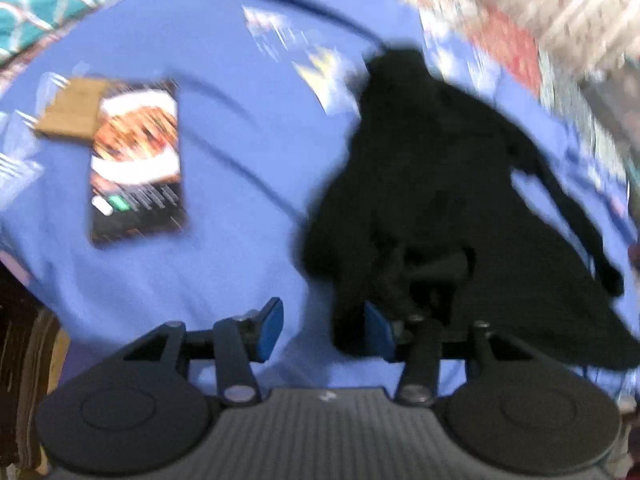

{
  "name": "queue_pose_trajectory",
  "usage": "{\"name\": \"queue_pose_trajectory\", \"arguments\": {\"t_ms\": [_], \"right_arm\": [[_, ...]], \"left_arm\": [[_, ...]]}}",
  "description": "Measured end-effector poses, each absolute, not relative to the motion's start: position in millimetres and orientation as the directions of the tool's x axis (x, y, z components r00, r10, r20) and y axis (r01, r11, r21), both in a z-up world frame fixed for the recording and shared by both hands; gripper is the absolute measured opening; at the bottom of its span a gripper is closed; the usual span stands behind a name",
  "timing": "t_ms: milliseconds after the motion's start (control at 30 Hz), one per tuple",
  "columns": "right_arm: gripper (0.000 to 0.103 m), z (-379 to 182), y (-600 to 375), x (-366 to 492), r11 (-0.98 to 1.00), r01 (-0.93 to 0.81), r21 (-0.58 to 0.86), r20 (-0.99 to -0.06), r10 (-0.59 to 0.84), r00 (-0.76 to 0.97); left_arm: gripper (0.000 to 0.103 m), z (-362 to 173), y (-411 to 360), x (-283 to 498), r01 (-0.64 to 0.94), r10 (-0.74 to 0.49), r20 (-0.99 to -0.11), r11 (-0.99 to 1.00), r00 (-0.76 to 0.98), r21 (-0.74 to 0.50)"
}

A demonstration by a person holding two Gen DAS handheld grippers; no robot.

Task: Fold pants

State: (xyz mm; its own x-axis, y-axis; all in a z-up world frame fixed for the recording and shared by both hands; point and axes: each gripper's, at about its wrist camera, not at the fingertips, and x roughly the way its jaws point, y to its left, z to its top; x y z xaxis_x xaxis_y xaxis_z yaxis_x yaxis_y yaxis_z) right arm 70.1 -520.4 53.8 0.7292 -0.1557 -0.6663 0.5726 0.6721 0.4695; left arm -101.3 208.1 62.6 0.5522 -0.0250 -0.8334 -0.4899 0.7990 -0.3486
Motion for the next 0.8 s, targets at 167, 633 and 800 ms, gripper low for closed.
{"name": "queue_pose_trajectory", "arguments": {"t_ms": [167,633,800], "right_arm": [[0.056,79,-506,84,0.757,0.443,0.481,-0.583,-0.101,0.806],[0.075,43,-384,216,0.984,-0.048,0.173,-0.695,0.156,0.702],[0.009,22,-396,264,0.998,0.001,0.058,-0.715,0.040,0.697]], "left_arm": [[0.045,89,244,-82,-0.532,0.122,-0.800,0.804,0.587,-0.267],[0.084,65,223,138,-0.392,0.189,-0.767,0.916,0.613,-0.087],[0.042,38,223,185,-0.401,0.158,-0.802,0.910,0.576,-0.108]]}}
